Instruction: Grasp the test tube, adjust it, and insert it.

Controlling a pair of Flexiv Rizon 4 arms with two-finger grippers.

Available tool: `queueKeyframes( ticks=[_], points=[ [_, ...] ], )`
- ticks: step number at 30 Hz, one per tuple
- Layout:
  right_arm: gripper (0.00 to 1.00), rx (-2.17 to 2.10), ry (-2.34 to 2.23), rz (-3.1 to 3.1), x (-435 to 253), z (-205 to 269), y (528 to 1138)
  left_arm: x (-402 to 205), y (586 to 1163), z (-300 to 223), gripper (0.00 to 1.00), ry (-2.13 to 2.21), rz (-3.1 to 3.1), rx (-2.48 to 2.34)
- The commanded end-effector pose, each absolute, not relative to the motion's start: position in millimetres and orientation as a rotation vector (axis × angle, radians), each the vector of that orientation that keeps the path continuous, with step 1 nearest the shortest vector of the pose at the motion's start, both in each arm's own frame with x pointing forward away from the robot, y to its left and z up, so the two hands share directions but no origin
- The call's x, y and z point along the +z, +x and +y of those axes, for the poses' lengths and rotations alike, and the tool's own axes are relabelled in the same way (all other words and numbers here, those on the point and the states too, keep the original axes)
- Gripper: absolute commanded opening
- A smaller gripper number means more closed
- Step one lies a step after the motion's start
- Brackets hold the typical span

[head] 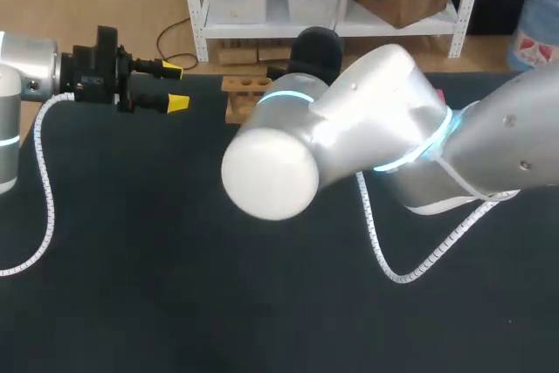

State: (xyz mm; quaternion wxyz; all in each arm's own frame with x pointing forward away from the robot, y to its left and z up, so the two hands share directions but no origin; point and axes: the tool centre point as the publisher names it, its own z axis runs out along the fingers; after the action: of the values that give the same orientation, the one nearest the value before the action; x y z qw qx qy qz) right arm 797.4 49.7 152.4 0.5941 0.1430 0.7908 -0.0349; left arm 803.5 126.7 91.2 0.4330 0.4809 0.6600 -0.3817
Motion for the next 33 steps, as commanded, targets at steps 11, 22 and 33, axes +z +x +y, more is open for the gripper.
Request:
queueKeyframes(
  ticks=[11,22,33],
  points=[
    [0.0,-0.024,0.25,1.663,165.2,47.0,825.9,90.3,802.9,127.0,1.0,1.197,1.641,-0.949],
    [0.0,-0.043,0.195,1.583,170.1,39.6,848.4,90.3,802.9,127.0,1.0,1.197,1.641,-0.949],
    [0.0,-0.04,0.2,1.51,164.7,39.6,867.8,90.3,802.9,127.0,1.0,1.197,1.641,-0.949]
  ],
)
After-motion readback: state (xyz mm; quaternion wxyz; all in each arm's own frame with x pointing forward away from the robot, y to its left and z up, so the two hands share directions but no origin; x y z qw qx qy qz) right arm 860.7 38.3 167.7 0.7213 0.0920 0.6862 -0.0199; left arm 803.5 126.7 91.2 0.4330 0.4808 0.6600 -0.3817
